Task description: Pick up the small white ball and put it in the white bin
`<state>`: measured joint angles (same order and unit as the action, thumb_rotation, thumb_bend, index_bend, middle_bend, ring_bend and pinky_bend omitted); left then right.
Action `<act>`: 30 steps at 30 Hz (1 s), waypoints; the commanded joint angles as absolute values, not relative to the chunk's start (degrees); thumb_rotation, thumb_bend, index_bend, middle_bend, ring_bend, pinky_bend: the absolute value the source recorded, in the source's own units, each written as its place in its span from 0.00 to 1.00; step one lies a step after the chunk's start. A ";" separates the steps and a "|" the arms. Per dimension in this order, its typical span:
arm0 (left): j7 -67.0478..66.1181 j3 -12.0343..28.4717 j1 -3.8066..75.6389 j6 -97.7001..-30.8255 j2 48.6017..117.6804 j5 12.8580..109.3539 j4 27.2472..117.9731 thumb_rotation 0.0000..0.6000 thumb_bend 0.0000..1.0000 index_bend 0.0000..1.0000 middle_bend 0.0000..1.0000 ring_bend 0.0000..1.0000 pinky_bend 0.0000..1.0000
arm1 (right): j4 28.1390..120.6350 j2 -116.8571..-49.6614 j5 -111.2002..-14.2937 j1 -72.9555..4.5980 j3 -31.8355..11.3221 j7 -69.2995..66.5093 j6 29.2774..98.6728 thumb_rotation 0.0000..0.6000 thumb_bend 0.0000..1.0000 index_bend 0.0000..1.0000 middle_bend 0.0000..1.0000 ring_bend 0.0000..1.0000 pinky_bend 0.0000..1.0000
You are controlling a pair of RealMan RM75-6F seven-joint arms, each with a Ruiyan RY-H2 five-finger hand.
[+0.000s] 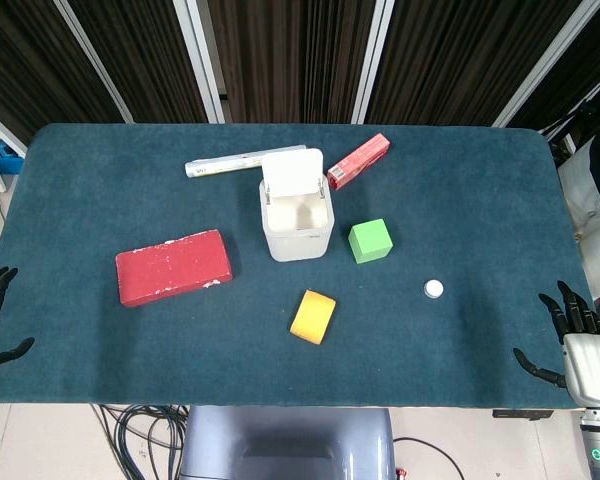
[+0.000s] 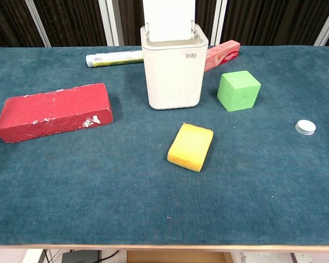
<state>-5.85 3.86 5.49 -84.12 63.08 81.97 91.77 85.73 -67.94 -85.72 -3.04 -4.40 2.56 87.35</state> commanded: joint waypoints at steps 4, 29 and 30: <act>-5.83 3.92 5.46 -84.18 63.01 81.88 91.80 1.00 0.17 0.13 0.16 0.02 0.03 | 85.73 -67.96 -85.74 -3.05 -4.39 2.58 87.32 1.00 0.14 0.14 0.04 0.09 0.24; -4.68 3.63 5.42 -84.59 62.84 82.98 92.07 1.00 0.17 0.13 0.16 0.02 0.03 | 86.11 -66.35 -86.42 -8.36 -4.78 -2.10 78.67 1.00 0.13 0.14 0.04 0.09 0.24; -4.70 3.65 5.41 -84.60 62.82 82.92 92.03 1.00 0.17 0.13 0.16 0.02 0.03 | 86.18 -65.97 -86.23 -9.66 -5.22 -2.70 76.83 1.00 0.12 0.14 0.04 0.09 0.24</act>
<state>-4.69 3.64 5.41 -84.60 62.83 82.94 92.05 85.86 -67.07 -86.16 -6.64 -4.44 -0.85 80.76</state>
